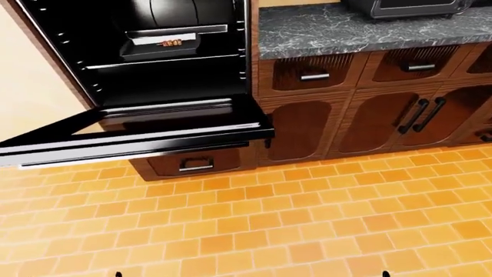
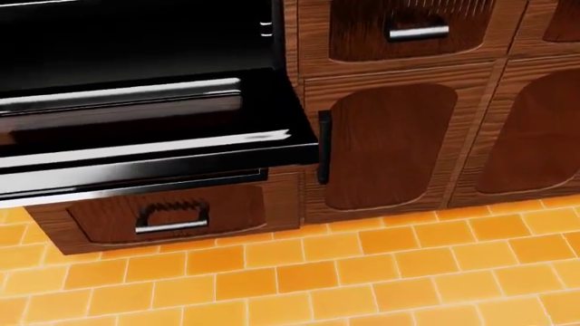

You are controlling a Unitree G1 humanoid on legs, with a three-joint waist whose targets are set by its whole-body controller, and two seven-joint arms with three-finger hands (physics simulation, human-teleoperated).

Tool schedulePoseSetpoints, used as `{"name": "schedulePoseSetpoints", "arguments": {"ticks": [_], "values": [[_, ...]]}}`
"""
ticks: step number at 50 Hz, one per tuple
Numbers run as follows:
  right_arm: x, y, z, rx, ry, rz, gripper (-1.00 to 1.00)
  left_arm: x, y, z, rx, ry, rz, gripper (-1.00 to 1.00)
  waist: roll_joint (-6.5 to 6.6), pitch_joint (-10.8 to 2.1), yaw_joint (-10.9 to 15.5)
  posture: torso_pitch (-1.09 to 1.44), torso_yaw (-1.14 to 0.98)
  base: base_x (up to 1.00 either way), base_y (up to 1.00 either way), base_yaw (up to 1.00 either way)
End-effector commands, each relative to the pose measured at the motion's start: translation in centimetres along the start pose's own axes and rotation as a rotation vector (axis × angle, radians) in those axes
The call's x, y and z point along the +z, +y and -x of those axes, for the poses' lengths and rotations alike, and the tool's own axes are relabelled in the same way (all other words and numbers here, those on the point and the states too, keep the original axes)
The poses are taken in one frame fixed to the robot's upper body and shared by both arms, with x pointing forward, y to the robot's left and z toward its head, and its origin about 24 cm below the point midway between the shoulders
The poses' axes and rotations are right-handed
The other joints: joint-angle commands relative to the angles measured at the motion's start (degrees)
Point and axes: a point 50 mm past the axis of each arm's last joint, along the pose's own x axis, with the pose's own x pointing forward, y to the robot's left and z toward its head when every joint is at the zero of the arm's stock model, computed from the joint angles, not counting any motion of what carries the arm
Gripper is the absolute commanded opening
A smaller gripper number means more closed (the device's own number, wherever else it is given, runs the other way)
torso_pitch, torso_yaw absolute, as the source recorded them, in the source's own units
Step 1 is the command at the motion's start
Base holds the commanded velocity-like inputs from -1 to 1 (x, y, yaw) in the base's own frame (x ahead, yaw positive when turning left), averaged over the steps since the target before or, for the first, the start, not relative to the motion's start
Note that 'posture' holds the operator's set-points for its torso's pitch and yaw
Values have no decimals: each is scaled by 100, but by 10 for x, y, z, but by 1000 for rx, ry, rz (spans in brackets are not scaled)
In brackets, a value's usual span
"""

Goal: Close the oven door.

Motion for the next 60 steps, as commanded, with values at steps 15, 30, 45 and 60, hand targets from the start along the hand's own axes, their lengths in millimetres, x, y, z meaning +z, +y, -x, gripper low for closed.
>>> {"name": "schedulePoseSetpoints", "arguments": {"ticks": [15,30,45,60], "values": [[6,-9,-2,-25,-38,5,100,7,3,-2,17,-49,25,100,-988,-72,-69,0,0,0,33,0],[6,-9,-2,-25,-36,3,100,7,3,-2,18,-51,20,100,7,-47,6,0,0,0,33,0],[5,-9,-1,-22,-35,0,100,7,3,-2,18,-51,18,100,-693,-3,-120,0,0,0,33,0],[7,-9,-3,-20,-32,-1,100,8,4,-2,19,-51,21,100,-29,-7,23,0,0,0,33,0]]}}
